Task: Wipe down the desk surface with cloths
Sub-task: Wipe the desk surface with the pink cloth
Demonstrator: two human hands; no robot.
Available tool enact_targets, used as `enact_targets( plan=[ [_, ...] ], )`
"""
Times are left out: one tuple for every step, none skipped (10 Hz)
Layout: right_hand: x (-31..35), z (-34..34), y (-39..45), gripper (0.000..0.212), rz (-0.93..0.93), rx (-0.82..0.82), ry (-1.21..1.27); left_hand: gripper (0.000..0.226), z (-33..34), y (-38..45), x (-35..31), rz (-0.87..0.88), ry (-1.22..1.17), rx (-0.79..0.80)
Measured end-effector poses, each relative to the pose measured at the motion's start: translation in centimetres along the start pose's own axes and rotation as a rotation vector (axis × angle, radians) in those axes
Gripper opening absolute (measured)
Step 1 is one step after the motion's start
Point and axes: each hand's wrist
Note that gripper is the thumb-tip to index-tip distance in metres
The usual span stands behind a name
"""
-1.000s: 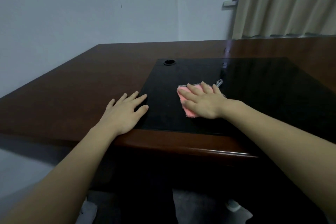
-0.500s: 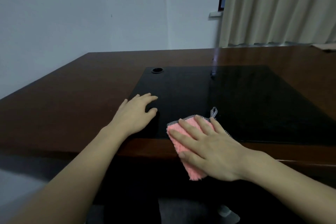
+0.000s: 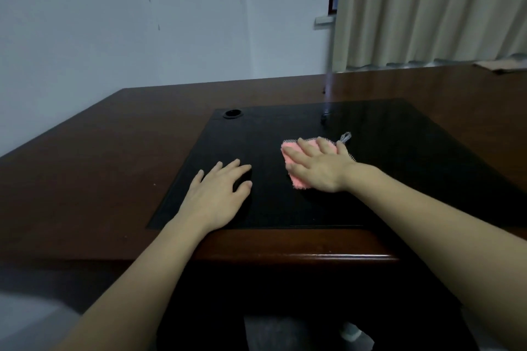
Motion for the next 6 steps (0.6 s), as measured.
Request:
enact_targets(
  plan=[
    [0.8,-0.5,-4.6,0.059,-0.079,0.013,0.008,0.049,-0.1,-0.1,-0.1,0.003,0.012,-0.001],
    [1.4,-1.0,-10.7,0.065,-0.185,0.037,0.022,0.050,-0.1,-0.3,-0.1,0.008,0.025,0.009],
    [1.0,-1.8,-14.4,0.074,-0.213,0.060,0.064,0.050,0.0,-0.3,-0.1,0.007,0.030,0.011],
    [0.3,-2.0,-13.9,0.071,-0.201,0.085,0.074,0.050,0.1,-0.3,-0.1,0.011,0.034,0.008],
    [-1.4,-1.4,-10.1,0.062,-0.145,0.061,0.016,0.051,0.1,-0.2,-0.1,0.016,0.038,0.009],
    [-3.9,-0.8,-5.0,0.054,-0.005,-0.002,-0.018,0.051,0.2,-0.1,0.0,0.016,0.038,0.009]
  ],
)
Point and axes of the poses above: each hand's wrist, its own y-axis towards the middle knuckle, its own z-axis out of the palm, x = y × z, and after that the axes turned 14 degrees about -x, right-handed
